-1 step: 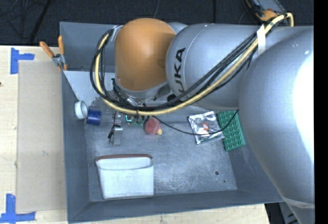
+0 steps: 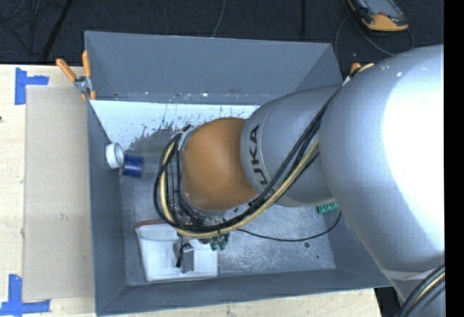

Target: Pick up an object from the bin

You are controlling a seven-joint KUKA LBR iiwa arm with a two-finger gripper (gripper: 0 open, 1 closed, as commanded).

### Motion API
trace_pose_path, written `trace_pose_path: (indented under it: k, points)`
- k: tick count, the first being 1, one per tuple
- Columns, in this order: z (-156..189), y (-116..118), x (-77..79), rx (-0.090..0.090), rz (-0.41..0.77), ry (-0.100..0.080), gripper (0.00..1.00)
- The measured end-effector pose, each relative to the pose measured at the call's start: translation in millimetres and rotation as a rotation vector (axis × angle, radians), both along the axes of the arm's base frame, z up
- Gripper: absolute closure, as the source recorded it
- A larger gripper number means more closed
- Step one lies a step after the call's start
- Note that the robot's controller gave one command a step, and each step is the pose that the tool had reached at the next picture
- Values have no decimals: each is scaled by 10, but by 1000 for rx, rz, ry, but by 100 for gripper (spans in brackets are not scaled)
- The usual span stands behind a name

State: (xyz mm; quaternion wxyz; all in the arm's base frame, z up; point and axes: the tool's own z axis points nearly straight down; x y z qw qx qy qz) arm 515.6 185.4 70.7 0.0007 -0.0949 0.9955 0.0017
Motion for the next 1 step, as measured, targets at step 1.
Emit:
trace_pose_path:
  k: [1]
  points:
    - [308,-416,523,-4,19,-4,0]
